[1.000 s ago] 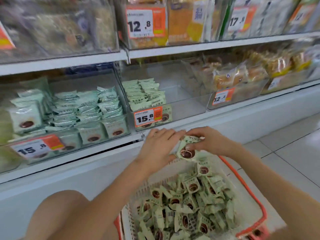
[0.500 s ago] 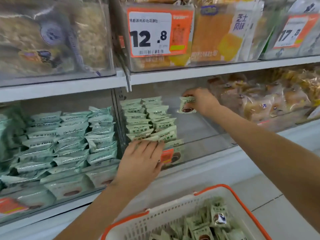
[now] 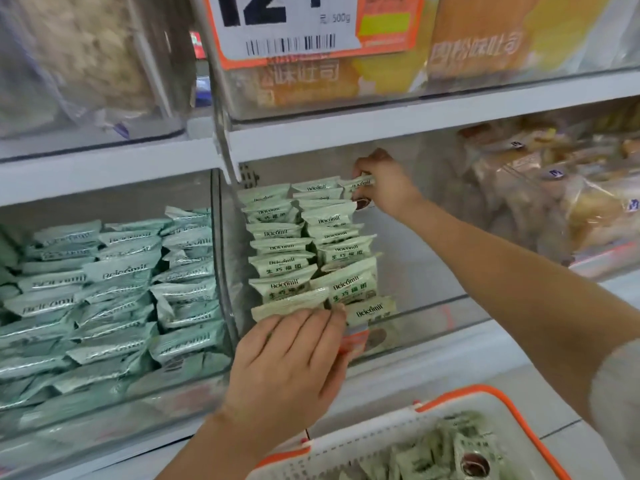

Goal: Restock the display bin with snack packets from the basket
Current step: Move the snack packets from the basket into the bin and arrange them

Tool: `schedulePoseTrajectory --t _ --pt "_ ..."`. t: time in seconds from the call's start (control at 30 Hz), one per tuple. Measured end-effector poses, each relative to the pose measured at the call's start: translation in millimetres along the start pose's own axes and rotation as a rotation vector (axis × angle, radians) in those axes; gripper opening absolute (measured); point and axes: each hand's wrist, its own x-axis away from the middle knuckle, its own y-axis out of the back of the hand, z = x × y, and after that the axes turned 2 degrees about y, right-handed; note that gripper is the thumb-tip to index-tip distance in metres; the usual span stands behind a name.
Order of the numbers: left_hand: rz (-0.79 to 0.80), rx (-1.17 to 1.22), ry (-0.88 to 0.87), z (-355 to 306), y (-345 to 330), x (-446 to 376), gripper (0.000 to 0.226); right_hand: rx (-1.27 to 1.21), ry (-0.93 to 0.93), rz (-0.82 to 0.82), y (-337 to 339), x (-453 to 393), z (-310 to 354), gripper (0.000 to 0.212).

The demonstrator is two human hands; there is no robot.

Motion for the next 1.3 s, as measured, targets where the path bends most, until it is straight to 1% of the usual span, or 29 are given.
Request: schedulePoseTrajectory --t 0.1,0.13,0.23,0.4,0.47,0.57,0.63,0.73,0.93,1.03,1.1,1.17,1.23,1.3 --pt "0.01 0.012 0.01 0 0 -1 0.033 0.14 -0.035 -0.019 0 -1 0 0.036" --pt "0.01 0.013 0.01 0 0 -1 0.032 0.152 -0.045 -0.034 0 -1 -1 0.037" --pt "0.015 0.007 0.003 0 1 -2 0.032 0.112 -0.081 -0.049 -5 -1 -4 0.045" --pt "0.011 0.004 -0.004 1 1 -2 0.032 -0.028 -0.099 -0.054 -9 -4 -5 0.046" --pt "0.008 -0.001 -0.008 1 0 -2 0.032 -0.07 -0.091 -0.062 -9 -3 -6 0.041" --pt "0.008 -0.005 -0.014 1 0 -2 0.032 -0.103 -0.064 -0.072 -8 0 -7 0.026" --pt "0.01 -0.007 -0.016 1 0 -1 0.032 -0.125 -0.046 -0.066 -8 0 -9 0.022" --pt "0.011 -0.01 -0.019 2 -1 0 0.033 -0.15 -0.033 -0.052 -8 1 -15 0.028" --pt "-0.013 -0.001 -0.02 2 -3 1 0.032 -0.029 -0.065 -0.037 -4 2 -17 0.046" --pt "-0.011 0.005 -0.023 3 -3 2 0.034 -0.021 -0.088 -0.037 11 8 -12 0.047" --pt "0.006 0.003 -0.018 4 -2 2 0.036 -0.041 -0.109 -0.089 28 22 -3 0.042" --pt "0.024 0.016 0.001 2 -2 2 0.037 -0.13 -0.101 -0.166 48 53 10 0.038" --pt "0.056 0.031 0.018 1 1 2 0.038 -0.199 -0.059 -0.255 68 99 24 0.033" --pt "0.064 0.023 0.012 0 5 1 0.038 -0.173 -0.044 -0.381 82 156 36 0.029"
